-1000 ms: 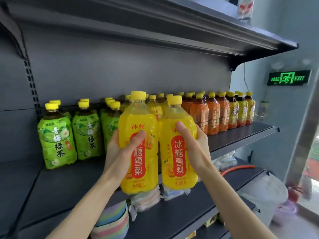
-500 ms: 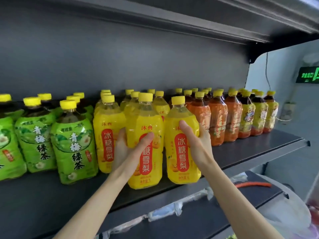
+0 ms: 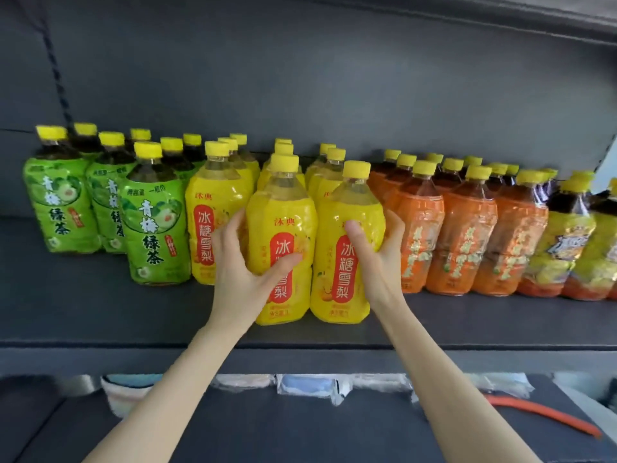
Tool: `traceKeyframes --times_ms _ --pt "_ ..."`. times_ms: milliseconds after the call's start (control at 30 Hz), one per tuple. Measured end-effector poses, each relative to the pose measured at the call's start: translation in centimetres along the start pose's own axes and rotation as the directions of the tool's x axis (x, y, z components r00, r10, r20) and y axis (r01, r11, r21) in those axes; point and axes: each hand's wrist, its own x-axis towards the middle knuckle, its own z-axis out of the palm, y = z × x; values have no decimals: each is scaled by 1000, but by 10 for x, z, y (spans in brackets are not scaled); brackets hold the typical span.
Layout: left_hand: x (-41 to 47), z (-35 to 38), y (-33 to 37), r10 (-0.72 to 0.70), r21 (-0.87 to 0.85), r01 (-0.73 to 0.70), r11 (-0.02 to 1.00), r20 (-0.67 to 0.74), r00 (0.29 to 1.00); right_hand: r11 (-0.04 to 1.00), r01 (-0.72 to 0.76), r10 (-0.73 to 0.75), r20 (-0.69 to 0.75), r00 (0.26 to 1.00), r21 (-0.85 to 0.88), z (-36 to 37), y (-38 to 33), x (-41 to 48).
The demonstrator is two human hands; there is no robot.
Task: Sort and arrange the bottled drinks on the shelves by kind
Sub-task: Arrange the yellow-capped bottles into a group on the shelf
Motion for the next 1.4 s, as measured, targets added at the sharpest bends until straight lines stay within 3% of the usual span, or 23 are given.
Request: traceKeyframes --times_ms 67,233,367,500,667,1267,1400 --pt "-9 1 -7 19 102 -17 995 -22 1000 998 27 -27 -11 1000 -64 0 11 -7" --pt "-8 5 -12 13 168 -5 986 -46 999 962 81 -88 -15 996 -259 0 22 -8" --pt "0 12 -18 10 212 -1 977 -42 999 939 41 -51 -20 998 -343 10 23 5" --pt "3 15 -28 19 383 -17 924 -2 1000 899 37 -11 61 998 -436 13 37 5" --pt "11 10 -36 -33 434 26 901 8 999 881 29 53 161 986 -472 7 47 4" --pt "14 8 -39 32 504 -30 863 5 999 856 23 16 71 997 -516 8 47 5" --pt "11 6 -38 113 642 -74 763 -21 993 850 47 -21 55 998 -525 8 46 3"
